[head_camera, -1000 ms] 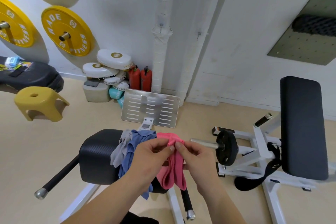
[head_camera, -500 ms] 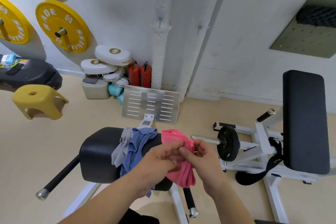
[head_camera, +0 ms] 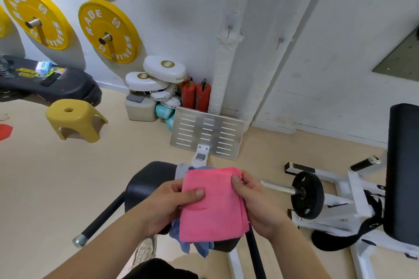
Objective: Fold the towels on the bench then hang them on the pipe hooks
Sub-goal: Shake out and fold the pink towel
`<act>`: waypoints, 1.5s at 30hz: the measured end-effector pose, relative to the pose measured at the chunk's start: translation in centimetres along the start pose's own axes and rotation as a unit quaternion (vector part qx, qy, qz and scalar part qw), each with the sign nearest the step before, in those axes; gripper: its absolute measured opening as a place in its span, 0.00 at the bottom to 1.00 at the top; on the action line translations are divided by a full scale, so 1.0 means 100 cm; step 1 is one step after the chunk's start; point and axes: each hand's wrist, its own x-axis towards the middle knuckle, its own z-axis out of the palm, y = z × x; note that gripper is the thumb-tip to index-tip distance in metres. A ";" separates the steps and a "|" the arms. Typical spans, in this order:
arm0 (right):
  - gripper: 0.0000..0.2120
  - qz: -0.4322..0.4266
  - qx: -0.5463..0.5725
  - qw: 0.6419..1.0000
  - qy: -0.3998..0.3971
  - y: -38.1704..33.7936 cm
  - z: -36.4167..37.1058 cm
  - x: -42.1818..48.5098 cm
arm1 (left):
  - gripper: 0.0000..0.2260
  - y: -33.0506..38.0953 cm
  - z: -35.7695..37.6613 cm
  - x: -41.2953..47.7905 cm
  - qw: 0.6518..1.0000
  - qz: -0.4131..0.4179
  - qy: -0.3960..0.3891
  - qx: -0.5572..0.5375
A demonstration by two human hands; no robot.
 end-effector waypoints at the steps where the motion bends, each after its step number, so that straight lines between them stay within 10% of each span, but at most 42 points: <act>1: 0.13 0.011 -0.029 0.999 0.014 0.010 0.009 0.012 | 0.18 -0.003 -0.012 -0.002 0.999 -0.017 0.032 0.003; 10: 0.11 0.151 -0.256 0.952 0.068 0.108 0.125 0.101 | 0.11 -0.024 -0.148 -0.011 0.950 -0.114 0.274 0.099; 23: 0.33 0.098 -0.380 0.909 0.139 0.140 0.177 0.179 | 0.21 -0.012 -0.247 0.049 0.932 -0.065 0.223 0.279; 30: 0.30 0.078 -0.406 0.891 0.190 0.164 0.178 0.192 | 0.16 -0.030 -0.268 0.055 0.888 0.006 0.237 0.394; 34: 0.25 0.074 -0.510 0.839 0.171 0.165 0.183 0.189 | 0.21 -0.045 -0.275 0.057 0.795 0.137 0.137 0.575; 41: 0.35 0.051 -0.741 0.668 -0.037 0.150 0.174 0.189 | 0.34 -0.045 -0.268 0.074 0.668 0.101 0.009 0.737; 45: 0.41 0.041 -0.760 0.647 -0.056 0.159 0.163 0.195 | 0.33 -0.048 -0.268 0.080 0.631 0.106 -0.009 0.769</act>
